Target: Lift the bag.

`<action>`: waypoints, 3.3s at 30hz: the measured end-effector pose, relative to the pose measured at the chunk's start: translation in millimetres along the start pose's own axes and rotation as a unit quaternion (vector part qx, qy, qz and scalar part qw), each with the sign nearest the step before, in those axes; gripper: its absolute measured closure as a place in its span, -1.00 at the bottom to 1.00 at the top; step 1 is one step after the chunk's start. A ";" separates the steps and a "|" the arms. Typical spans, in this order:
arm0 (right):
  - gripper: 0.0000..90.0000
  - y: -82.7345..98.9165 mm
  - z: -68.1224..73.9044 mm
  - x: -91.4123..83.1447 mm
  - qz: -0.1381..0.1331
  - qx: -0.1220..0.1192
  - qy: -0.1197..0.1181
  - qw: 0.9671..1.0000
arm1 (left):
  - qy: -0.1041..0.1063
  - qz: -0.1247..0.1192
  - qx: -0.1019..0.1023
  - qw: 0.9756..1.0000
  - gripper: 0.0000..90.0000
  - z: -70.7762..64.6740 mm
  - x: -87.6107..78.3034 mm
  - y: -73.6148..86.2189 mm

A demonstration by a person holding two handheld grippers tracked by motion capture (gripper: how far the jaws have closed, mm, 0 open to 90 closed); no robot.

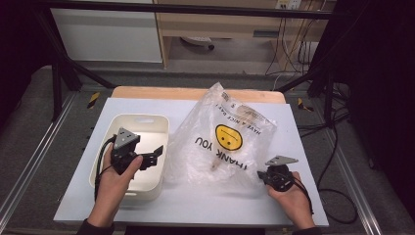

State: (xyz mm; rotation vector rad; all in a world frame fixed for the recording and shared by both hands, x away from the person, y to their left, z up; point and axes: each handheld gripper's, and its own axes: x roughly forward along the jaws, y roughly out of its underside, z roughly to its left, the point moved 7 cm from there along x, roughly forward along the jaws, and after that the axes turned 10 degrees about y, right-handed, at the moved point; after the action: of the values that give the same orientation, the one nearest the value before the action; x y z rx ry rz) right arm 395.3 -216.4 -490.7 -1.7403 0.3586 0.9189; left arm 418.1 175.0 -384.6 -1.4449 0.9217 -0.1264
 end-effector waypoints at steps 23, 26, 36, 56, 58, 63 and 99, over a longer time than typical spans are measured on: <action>1.00 24.5 -82.9 -3.4 0.002 0.049 0.034 0.998 | 0.053 0.018 0.052 0.997 -0.75 -66.9 23.0 -1.2; 1.00 24.9 -82.2 -2.6 0.005 0.045 0.035 0.998 | 0.063 0.027 0.059 0.996 -0.75 -80.2 32.2 3.3; 1.00 26.6 -83.9 -2.2 0.003 0.046 0.036 0.998 | 0.064 0.057 0.078 0.993 -0.76 -105.6 58.1 19.8; 1.00 30.1 -89.0 -5.7 -0.001 0.055 0.043 0.998 | 0.055 0.108 0.067 0.990 -0.77 -116.7 90.5 60.5; 1.00 30.8 -88.8 -6.3 -0.001 0.055 0.042 0.998 | 0.053 0.110 0.062 0.991 -0.77 -115.1 93.5 63.7; 1.00 31.3 -87.2 -5.8 0.000 0.053 0.041 0.998 | 0.046 0.116 0.058 0.990 -0.74 -114.6 102.1 73.3; -0.65 60.8 -47.0 -23.9 -0.018 0.031 0.036 0.999 | 0.096 0.102 0.054 0.989 0.91 -111.7 103.6 81.8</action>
State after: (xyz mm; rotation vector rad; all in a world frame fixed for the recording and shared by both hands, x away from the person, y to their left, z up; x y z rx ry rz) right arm 359.7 -286.3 -508.7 -1.7199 0.3962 0.8127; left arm 383.4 41.1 -488.2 -1.2463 1.1973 -0.1639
